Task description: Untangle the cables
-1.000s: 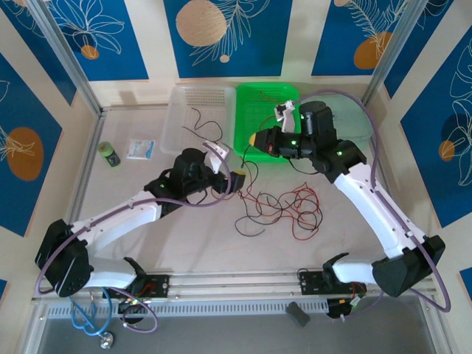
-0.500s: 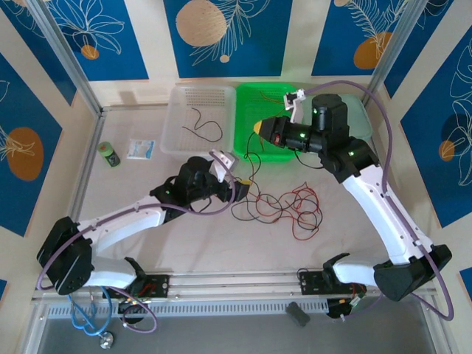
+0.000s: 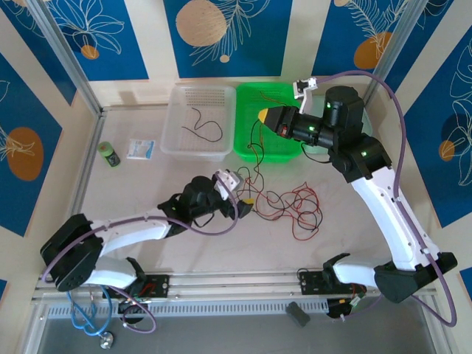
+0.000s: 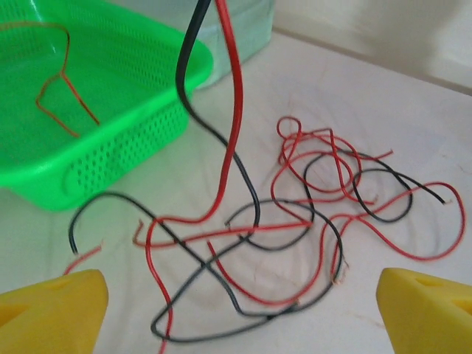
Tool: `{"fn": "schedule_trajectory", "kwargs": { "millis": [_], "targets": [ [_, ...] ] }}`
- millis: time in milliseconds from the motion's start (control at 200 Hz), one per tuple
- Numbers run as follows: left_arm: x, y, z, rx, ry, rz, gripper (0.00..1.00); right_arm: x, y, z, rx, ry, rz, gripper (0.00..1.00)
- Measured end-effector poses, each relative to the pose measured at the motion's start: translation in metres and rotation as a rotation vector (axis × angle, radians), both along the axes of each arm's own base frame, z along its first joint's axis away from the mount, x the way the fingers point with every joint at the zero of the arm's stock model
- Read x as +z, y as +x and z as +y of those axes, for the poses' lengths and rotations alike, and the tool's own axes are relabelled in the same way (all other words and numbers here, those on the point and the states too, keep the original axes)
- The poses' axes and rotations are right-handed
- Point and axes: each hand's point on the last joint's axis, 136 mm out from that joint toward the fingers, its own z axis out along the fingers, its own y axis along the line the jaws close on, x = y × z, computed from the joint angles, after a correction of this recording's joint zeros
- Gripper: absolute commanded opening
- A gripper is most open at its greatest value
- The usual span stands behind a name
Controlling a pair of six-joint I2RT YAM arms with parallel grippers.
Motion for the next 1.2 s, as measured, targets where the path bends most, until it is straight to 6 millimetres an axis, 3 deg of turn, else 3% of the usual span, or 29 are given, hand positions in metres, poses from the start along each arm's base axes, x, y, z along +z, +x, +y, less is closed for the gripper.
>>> {"fn": "schedule_trajectory", "kwargs": {
  "millis": [230,315,365,445,530,670,830,965,1201],
  "targets": [
    [-0.014,0.032,-0.034,0.018,-0.008,-0.064,0.97,0.000,0.000,-0.002,-0.012,-0.004,0.010,0.00],
    [-0.020,0.046,-0.037,0.063,-0.010,-0.093,0.90,0.005,-0.002,-0.004,-0.021,-0.004,0.003,0.00],
    [-0.025,0.052,-0.036,0.096,-0.005,-0.109,0.76,0.009,-0.003,-0.006,-0.027,-0.003,-0.003,0.00],
    [-0.030,0.059,-0.034,0.132,0.001,-0.120,0.32,0.016,-0.007,-0.008,-0.033,0.001,-0.016,0.00],
    [-0.027,0.062,-0.033,0.152,-0.007,-0.132,0.00,0.025,-0.011,-0.012,-0.042,0.005,-0.036,0.00],
    [-0.023,0.065,-0.030,0.178,-0.030,-0.143,0.00,0.036,-0.015,-0.016,-0.052,0.009,-0.065,0.00],
    [-0.046,0.060,-0.014,0.214,-0.005,-0.104,0.00,0.053,-0.019,-0.021,-0.067,0.004,-0.107,0.00],
    [-0.063,0.053,0.001,0.248,0.018,-0.065,0.00,0.078,-0.023,-0.026,-0.082,0.006,-0.173,0.00],
    [-0.064,0.046,0.019,0.295,0.003,-0.032,0.00,0.128,-0.035,-0.036,-0.105,0.009,-0.310,0.00]
  ]
}}
